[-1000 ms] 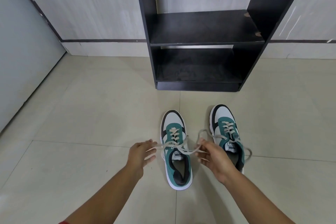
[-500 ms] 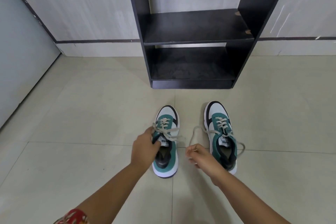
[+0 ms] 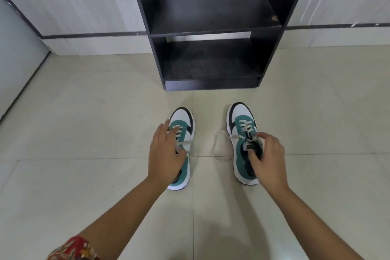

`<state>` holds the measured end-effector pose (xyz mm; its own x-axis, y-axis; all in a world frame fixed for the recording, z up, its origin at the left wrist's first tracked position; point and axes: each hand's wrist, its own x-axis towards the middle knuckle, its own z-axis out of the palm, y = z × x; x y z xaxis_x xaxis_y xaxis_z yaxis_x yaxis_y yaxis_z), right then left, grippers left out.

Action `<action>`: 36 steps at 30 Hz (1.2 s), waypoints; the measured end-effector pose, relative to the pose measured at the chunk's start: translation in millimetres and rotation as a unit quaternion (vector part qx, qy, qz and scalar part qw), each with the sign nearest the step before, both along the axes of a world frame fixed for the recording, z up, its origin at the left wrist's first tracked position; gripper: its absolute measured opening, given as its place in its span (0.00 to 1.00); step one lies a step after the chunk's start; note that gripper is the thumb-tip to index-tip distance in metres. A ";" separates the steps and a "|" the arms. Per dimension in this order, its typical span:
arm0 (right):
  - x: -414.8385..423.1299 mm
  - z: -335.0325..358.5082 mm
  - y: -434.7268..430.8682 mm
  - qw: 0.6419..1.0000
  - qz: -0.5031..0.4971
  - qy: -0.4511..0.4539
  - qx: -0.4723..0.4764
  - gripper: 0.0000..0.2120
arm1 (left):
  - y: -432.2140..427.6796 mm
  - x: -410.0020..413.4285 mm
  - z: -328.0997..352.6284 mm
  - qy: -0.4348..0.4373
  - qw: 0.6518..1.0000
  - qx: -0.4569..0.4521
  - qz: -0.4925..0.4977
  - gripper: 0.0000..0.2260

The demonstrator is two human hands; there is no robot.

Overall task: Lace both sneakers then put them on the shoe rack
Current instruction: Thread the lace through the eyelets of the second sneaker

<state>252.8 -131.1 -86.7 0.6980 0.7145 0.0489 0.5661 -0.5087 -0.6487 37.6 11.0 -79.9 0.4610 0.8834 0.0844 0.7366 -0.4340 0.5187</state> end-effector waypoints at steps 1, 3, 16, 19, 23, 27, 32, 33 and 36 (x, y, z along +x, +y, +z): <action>8.9 -4.1 -3.3 0.998 -0.033 0.055 -0.029 0.22 | -3.4 5.2 0.4 -0.017 0.999 0.008 -0.029 0.21; 21.1 -10.5 -4.8 0.979 -0.077 0.174 -0.069 0.24 | -12.5 16.1 0.9 -0.048 0.995 -0.018 -0.082 0.16; -13.9 -16.6 -19.0 0.983 -0.028 0.162 -0.080 0.13 | -32.1 44.8 -9.1 -0.075 0.972 -0.144 -0.172 0.15; 0.2 -8.1 -14.9 0.988 0.006 0.134 -0.070 0.08 | -28.9 60.2 -12.7 -0.037 0.969 -0.140 -0.199 0.17; 15.9 2.3 -16.8 0.972 0.055 0.203 -0.103 0.10 | -28.4 78.1 -17.8 0.074 0.969 -0.096 -0.215 0.10; 34.3 13.8 -21.1 0.972 0.053 0.224 -0.055 0.08 | -24.1 75.6 -12.7 0.020 0.968 -0.169 -0.185 0.07; 24.1 16.9 -20.0 0.975 0.065 0.040 -0.208 0.27 | -20.1 68.1 -4.0 0.098 0.964 -0.125 -0.215 0.08; 15.1 11.0 -18.4 0.970 0.072 0.060 -0.223 0.31 | -17.6 68.0 -1.9 0.079 0.965 -0.138 -0.207 0.08; -4.3 -6.6 -15.3 0.964 0.067 0.147 -0.210 0.31 | -6.7 68.8 12.9 -0.026 0.973 -0.171 -0.154 0.09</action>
